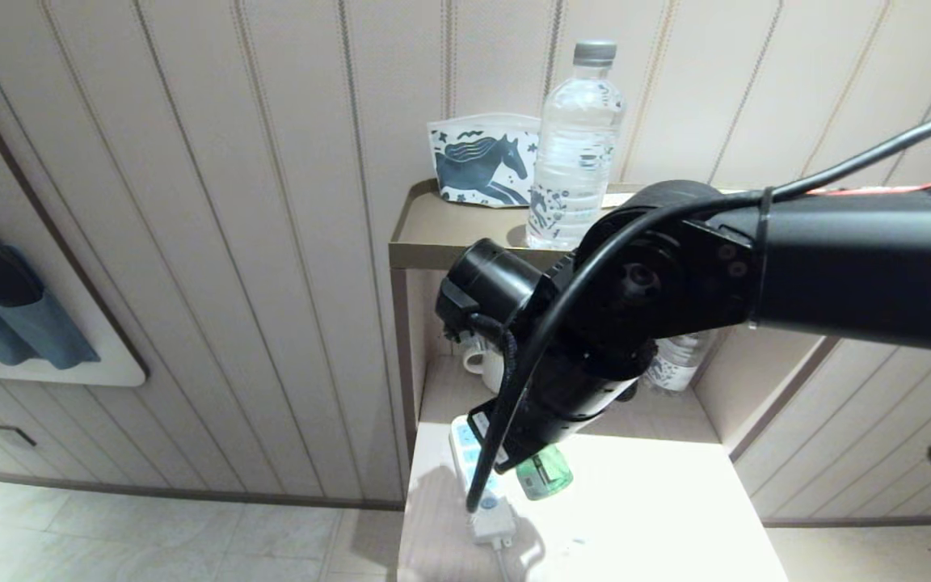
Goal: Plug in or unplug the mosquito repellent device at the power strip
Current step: Insert the plug into the socket
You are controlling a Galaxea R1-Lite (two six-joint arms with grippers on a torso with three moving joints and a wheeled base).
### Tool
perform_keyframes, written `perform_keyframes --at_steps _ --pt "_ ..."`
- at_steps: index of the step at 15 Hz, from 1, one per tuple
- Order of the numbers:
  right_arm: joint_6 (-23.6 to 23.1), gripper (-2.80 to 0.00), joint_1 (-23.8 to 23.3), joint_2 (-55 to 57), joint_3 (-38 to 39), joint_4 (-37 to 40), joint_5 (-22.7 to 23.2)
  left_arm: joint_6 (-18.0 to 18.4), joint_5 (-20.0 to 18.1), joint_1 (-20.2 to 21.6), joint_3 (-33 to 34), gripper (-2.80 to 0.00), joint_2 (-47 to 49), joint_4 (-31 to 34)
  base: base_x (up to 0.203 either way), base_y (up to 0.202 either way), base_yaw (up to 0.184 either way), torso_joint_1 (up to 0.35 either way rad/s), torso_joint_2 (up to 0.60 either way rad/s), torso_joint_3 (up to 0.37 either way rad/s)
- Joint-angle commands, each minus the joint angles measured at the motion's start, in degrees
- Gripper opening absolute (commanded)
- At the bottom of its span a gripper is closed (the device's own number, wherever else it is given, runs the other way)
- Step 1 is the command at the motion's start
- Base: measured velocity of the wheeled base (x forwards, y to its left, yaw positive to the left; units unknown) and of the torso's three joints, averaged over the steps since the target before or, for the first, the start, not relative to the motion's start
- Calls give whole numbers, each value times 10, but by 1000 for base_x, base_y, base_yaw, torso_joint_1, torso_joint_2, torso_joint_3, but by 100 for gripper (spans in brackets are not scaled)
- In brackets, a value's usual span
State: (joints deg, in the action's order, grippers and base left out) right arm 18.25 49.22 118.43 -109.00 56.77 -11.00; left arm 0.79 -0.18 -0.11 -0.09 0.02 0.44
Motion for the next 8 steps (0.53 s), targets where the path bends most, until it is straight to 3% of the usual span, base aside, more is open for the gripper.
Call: perform_keyframes --at_steps 1,8 --pt "5 -280 -3 9 4 4 0 0 0 0 0 -280 0 0 0 0 0 0 0 0" --pt "60 -280 -3 16 6 20 0 0 0 0 0 -280 0 0 0 0 0 0 0 0"
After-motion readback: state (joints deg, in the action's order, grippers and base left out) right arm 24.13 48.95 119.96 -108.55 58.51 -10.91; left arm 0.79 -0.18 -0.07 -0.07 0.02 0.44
